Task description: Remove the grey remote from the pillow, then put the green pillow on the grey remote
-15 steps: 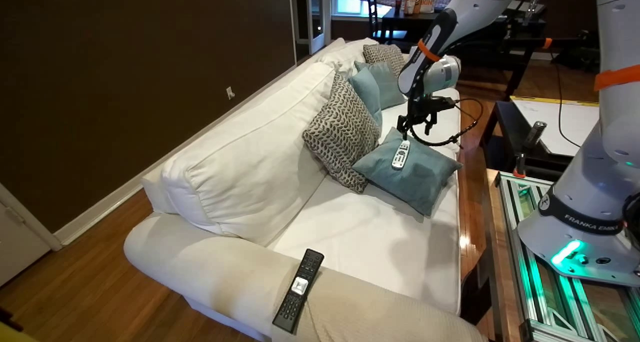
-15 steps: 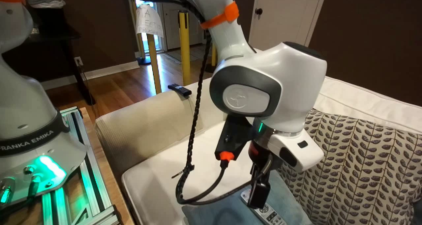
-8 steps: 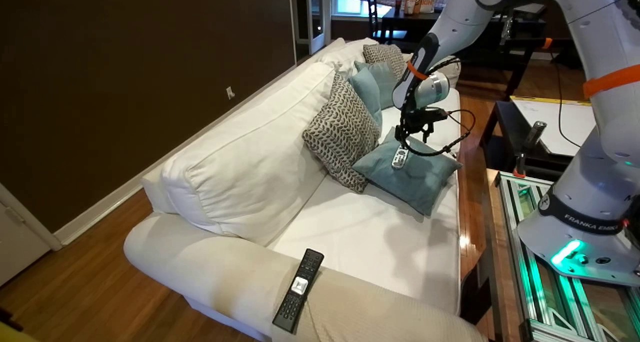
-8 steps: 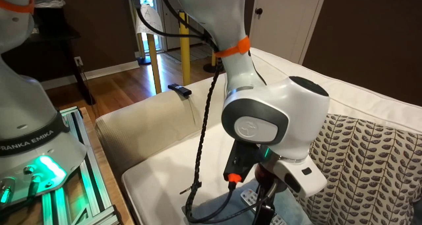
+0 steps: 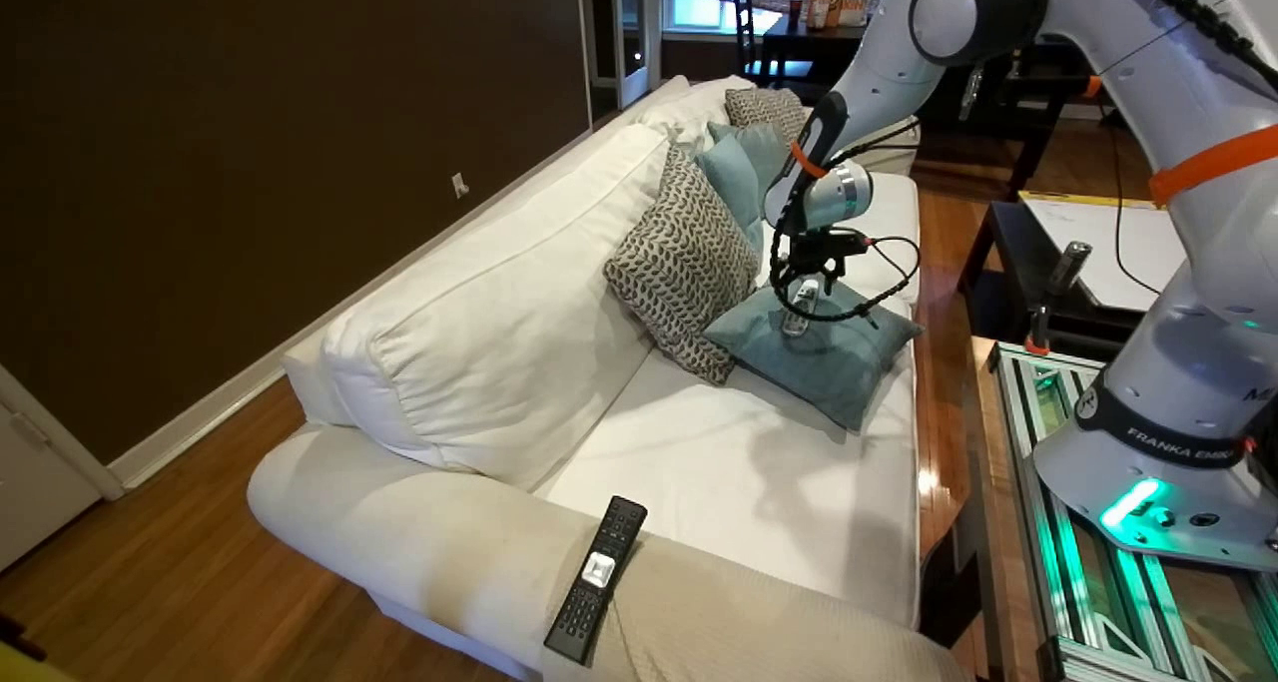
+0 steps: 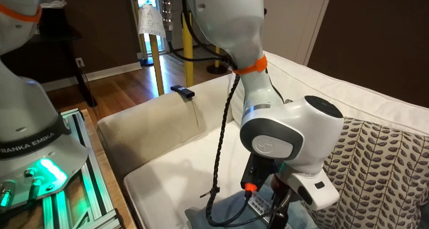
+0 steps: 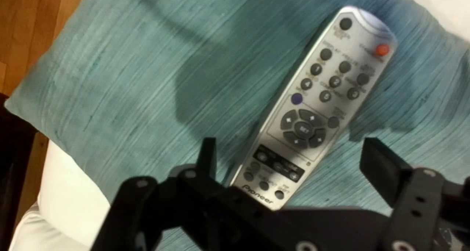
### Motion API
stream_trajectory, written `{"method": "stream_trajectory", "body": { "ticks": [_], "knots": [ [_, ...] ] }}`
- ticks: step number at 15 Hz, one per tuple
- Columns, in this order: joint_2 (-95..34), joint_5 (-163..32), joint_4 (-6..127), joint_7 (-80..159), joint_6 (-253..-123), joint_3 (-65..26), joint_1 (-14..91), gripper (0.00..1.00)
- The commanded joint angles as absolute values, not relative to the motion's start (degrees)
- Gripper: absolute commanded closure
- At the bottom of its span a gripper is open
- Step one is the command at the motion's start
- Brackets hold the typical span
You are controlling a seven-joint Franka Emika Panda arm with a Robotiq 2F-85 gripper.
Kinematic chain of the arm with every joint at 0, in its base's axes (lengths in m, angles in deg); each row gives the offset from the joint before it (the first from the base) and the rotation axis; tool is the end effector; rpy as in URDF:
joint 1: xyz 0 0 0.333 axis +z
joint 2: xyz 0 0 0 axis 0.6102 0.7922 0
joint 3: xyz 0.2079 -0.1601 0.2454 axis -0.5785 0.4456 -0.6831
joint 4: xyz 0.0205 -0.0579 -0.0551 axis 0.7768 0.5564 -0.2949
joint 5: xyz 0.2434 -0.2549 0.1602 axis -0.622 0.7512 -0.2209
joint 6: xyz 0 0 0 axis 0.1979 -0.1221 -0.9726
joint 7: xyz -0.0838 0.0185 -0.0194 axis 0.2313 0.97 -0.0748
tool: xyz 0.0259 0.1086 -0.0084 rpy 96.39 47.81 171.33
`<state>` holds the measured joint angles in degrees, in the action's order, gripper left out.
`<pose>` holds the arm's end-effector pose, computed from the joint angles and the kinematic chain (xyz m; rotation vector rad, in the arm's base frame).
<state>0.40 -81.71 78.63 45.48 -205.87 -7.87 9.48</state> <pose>0.4448 -0.4332 0.0937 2.6172 -1.5736 -0.1152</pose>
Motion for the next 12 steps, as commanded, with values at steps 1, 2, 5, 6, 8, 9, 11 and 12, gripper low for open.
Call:
{"method": "stream_trajectory", "body": {
  "ticks": [1,2,5,6,8,9,11,12],
  "knots": [
    [4.47,-84.02,73.85,46.5,-204.53,-9.4,8.5,0.0],
    [5.25,-84.19,73.12,46.79,-204.37,-9.47,8.59,0.0],
    [6.6,-84.34,71.62,47.51,-203.51,-9.57,8.86,0.27],
    [6.79,-84.34,71.45,47.86,-203.54,-9.48,9.02,0.29],
    [6.68,-84.22,71.57,48.4,-204.15,-9.13,9.43,0.38],
    [6.33,-84.12,71.9,48.69,-204.62,-8.84,9.77,0.47],
    [5.37,-83.99,72.63,49.0,-205.2,-8.56,10.26,0.62],
    [4.97,-83.96,72.89,49.1,-205.19,-8.52,10.42,0.71]
  ]
}}
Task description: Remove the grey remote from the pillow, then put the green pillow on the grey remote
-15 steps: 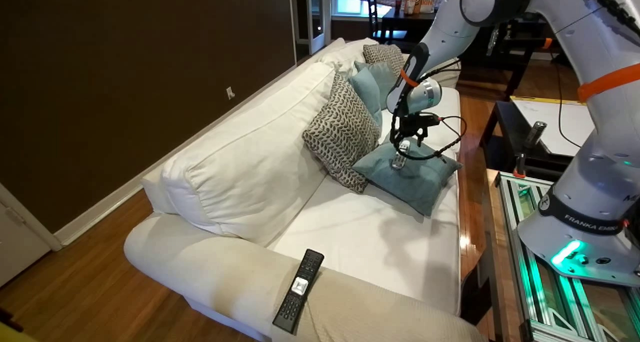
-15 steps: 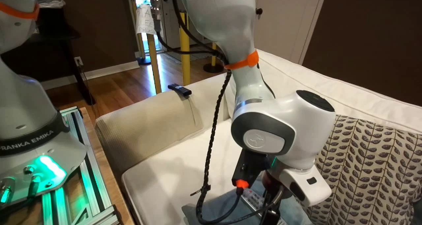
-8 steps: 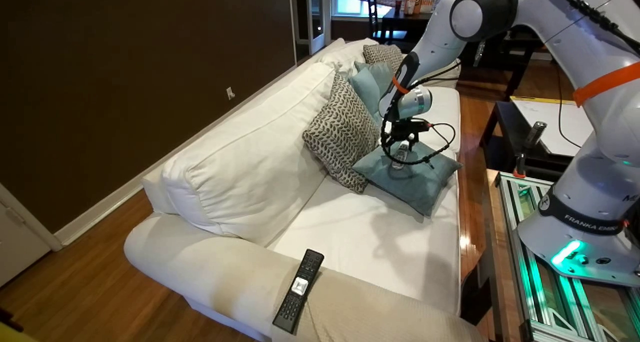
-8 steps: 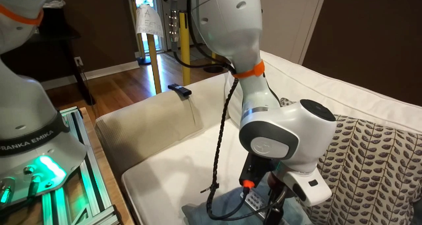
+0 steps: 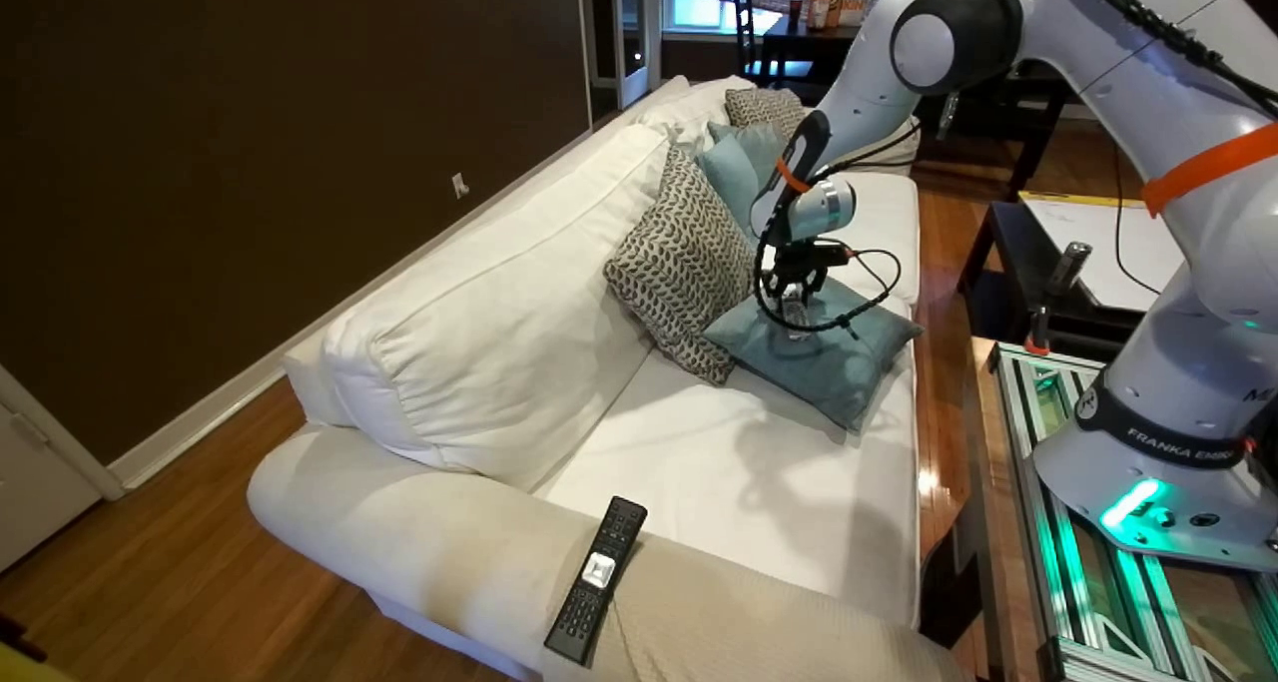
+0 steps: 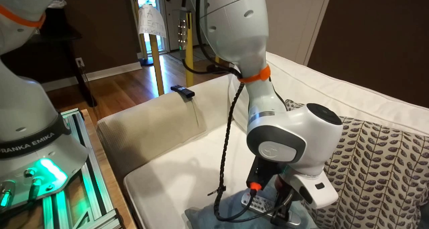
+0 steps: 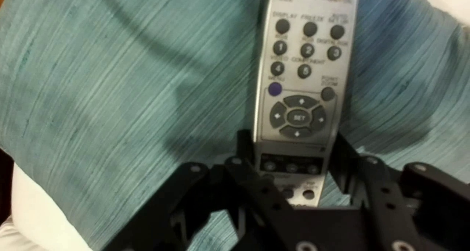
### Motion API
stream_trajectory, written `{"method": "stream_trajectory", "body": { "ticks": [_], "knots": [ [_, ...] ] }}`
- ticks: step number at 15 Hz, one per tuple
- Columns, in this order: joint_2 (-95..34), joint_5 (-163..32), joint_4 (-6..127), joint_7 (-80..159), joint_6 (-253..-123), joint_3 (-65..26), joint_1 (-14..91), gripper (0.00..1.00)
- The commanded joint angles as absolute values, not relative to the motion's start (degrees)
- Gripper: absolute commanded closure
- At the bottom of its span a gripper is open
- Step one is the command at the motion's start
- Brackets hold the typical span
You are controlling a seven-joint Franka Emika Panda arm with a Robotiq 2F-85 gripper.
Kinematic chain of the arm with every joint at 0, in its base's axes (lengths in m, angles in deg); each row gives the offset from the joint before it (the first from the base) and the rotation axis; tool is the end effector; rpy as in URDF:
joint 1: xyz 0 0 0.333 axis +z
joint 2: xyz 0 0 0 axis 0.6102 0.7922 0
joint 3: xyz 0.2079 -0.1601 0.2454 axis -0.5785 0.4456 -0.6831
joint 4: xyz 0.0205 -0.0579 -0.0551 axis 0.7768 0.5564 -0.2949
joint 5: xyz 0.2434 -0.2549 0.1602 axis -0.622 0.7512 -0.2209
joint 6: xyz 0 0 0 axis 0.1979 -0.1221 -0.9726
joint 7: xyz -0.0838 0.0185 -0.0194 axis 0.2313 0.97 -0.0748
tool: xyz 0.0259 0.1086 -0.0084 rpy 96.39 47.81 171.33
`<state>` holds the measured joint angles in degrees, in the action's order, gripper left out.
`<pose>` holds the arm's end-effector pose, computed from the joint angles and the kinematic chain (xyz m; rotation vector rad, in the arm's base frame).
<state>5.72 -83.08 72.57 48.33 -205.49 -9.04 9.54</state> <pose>0.4711 -0.4352 0.0655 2.5946 -1.6249 -0.0984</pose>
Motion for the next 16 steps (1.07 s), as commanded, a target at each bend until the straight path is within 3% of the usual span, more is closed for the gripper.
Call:
{"method": "stream_trajectory", "body": {
  "ticks": [1,16],
  "knots": [
    [4.7,-83.95,73.04,49.22,-205.19,-8.51,10.58,0.74],
    [-2.73,-82.22,80.82,34.62,-202.28,-20.77,15.48,0.74]
  ]
}}
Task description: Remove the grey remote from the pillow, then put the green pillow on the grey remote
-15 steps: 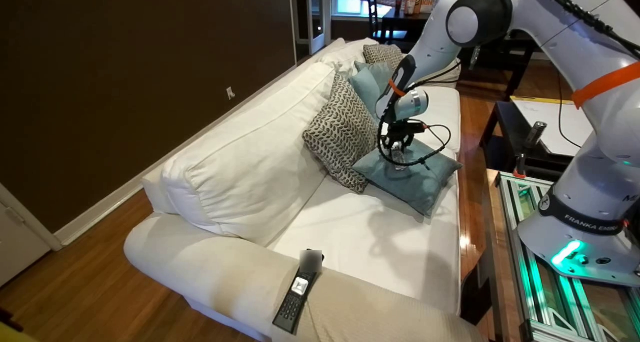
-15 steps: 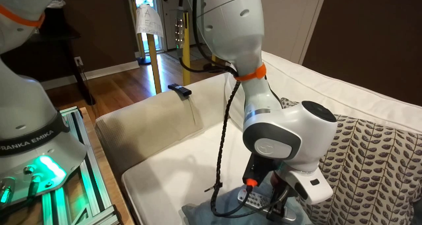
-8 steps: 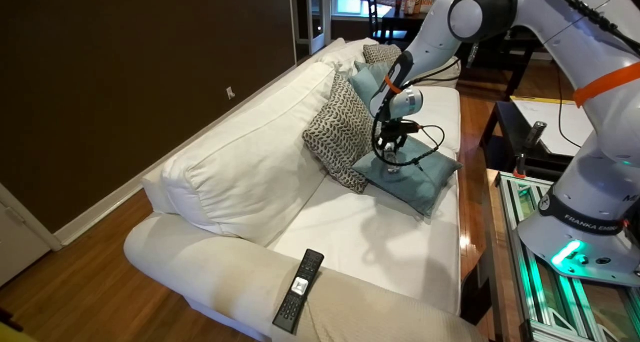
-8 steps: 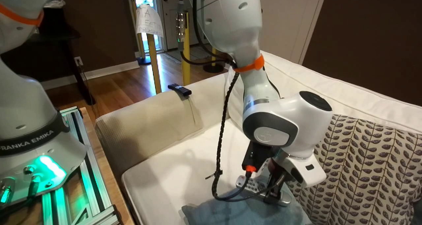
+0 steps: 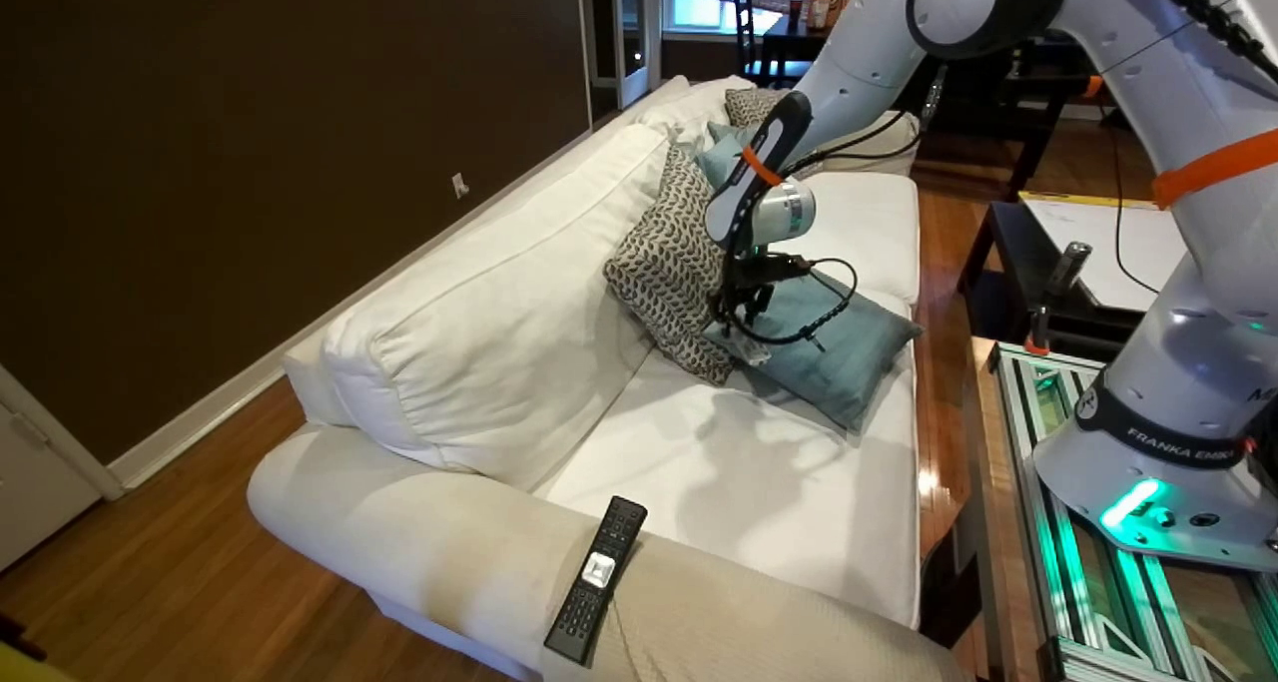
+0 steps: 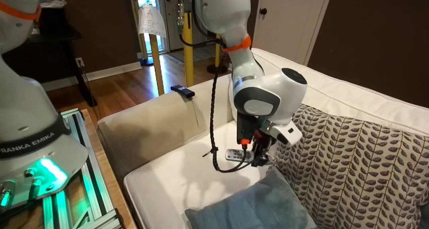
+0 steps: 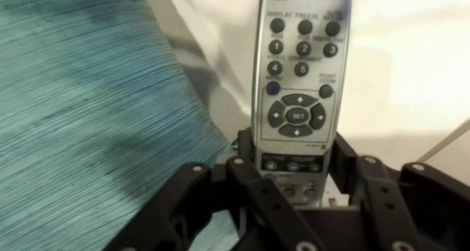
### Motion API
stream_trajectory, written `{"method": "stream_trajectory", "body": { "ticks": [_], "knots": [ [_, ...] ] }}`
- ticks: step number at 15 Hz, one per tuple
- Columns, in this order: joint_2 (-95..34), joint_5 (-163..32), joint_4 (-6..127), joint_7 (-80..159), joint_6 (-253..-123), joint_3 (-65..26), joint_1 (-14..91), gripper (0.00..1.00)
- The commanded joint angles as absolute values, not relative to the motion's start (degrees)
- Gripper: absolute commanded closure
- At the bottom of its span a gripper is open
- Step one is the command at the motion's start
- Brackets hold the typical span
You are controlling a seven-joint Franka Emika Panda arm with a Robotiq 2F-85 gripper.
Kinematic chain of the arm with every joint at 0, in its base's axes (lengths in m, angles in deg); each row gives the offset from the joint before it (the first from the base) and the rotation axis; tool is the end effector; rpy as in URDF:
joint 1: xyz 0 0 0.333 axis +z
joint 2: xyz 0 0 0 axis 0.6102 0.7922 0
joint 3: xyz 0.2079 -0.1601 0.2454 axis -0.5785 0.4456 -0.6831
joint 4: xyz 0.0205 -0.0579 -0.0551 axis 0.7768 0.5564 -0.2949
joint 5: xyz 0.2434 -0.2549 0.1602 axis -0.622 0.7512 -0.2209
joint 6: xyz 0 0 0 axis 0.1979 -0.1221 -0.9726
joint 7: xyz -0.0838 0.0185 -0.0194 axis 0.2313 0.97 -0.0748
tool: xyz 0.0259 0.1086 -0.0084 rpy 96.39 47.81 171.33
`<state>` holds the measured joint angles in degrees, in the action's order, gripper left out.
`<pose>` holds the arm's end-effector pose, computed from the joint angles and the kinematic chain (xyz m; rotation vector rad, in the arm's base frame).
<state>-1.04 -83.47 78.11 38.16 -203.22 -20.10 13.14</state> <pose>0.5432 -0.2962 0.0911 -2.8255 1.1369 0.1229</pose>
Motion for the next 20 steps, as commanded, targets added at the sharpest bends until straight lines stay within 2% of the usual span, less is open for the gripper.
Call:
{"method": "stream_trajectory", "body": {
  "ticks": [1,12,20],
  "knots": [
    [-2.38,-81.62,80.96,33.37,-202.39,-21.12,16.34,0.74],
    [8.17,-71.44,74.49,27.44,-200.9,-21.43,24.68,0.74],
    [17.03,-69.03,66.39,29.25,-207.59,-20.39,28.35,0.74]
  ]
}}
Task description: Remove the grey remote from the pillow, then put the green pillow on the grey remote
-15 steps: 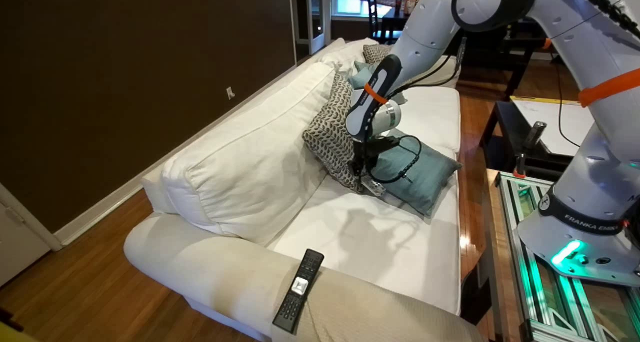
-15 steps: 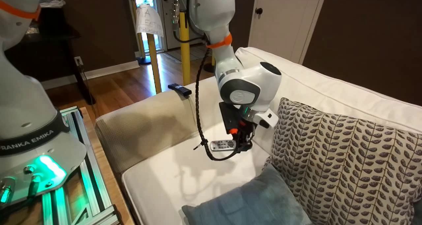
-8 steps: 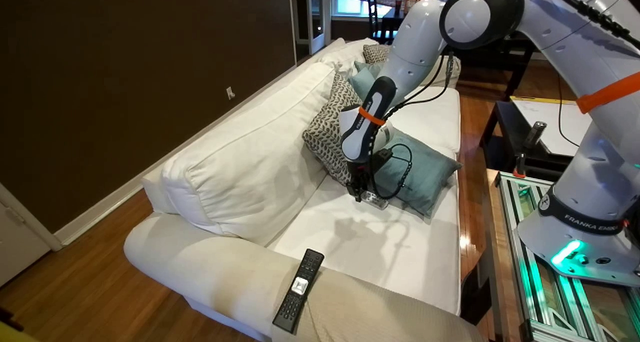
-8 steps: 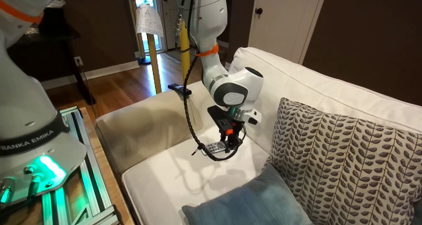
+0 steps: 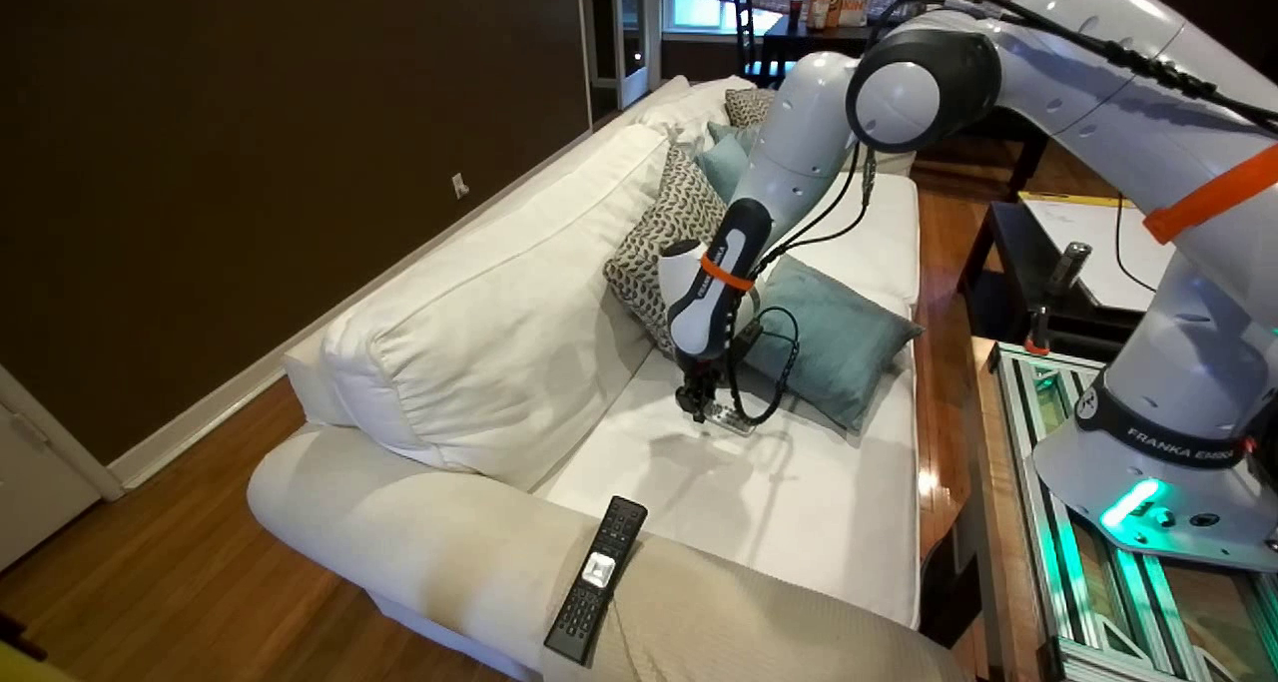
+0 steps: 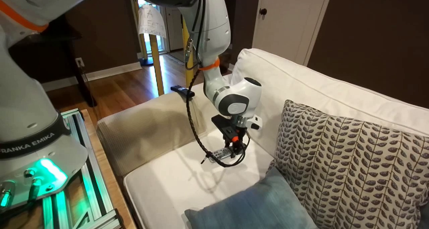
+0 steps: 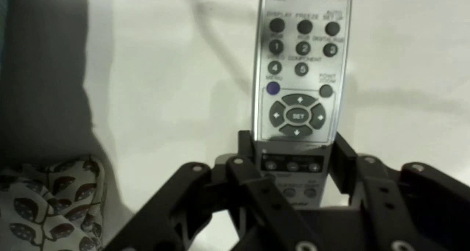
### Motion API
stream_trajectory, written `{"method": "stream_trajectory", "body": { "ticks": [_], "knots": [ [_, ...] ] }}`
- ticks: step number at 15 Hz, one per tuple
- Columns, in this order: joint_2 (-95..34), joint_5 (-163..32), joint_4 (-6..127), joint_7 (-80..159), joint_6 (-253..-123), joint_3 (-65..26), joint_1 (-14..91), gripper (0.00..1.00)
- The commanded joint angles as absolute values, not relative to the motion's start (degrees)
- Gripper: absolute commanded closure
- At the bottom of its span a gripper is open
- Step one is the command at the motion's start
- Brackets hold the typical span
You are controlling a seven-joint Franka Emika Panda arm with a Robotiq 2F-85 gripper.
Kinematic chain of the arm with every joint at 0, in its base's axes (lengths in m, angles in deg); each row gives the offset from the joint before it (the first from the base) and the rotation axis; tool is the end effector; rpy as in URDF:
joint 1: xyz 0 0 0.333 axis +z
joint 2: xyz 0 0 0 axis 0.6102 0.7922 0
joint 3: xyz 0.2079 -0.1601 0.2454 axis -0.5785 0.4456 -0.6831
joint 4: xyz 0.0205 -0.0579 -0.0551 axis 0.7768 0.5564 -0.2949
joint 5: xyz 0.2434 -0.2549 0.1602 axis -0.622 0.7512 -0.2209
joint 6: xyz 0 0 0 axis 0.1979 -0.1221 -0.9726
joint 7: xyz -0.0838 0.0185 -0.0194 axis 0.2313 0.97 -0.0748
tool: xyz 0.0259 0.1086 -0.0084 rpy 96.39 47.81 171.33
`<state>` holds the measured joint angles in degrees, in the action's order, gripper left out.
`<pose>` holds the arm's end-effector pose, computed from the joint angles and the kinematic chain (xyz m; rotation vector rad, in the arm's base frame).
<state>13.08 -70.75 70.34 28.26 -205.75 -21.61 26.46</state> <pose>0.5951 -0.1425 -0.0201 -3.1095 0.2142 0.2683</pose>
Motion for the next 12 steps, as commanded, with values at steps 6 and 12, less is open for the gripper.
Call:
{"method": "stream_trajectory", "body": {
  "ticks": [6,12],
  "knots": [
    [21.01,-68.7,61.93,29.66,-208.7,-19.99,29.36,0.24],
    [15.95,-70.38,64.68,29.53,-208.64,-21.09,26.83,0.0]
  ]
}}
